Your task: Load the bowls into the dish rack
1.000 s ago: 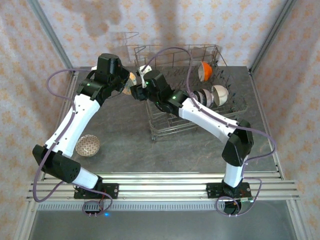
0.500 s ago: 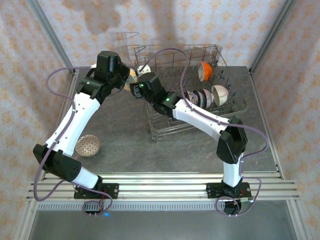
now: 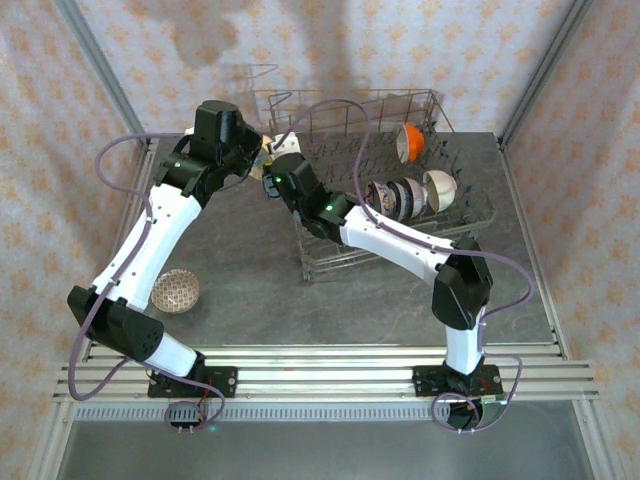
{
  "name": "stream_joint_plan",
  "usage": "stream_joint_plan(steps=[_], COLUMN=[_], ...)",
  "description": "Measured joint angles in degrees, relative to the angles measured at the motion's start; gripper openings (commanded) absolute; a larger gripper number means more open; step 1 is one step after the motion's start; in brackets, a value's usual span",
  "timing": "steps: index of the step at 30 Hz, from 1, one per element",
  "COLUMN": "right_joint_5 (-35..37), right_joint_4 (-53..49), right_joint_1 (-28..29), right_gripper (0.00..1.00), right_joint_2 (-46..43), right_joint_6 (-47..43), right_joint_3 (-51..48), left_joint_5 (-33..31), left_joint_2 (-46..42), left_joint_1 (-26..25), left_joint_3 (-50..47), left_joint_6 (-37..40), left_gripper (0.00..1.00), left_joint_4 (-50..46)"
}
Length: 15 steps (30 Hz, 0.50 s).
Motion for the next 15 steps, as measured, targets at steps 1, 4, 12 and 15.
stream_joint_plan(steps=[1, 4, 12, 15], right_joint_5=[0.5, 2.1, 4.8, 5.7], right_joint_4=[0.3, 0.7, 3.5, 3.8], right_joint_1=[0.0, 0.0, 0.0, 0.0], right_gripper=[0.15, 0.07, 0.0, 0.0], right_joint_2=[0.0, 0.1, 0.4, 0.3], right_joint_6=[-0.1, -0.6, -0.8, -1.0], right_joint_3=[0.0, 0.0, -1.3, -1.4], left_joint_5=[0.2, 0.8, 1.0, 1.0], left_joint_2=[0.0, 0.0, 0.0, -0.1], left_joint_1=[0.0, -0.3, -0.7, -0.7], left_joint_3=[0.0, 0.2, 0.2, 0.2], left_joint_6=[-0.2, -0.6, -1.0, -0.2], left_gripper=[0.0, 0.0, 0.13, 0.32], left_joint_4=[0.0, 0.0, 0.2, 0.5])
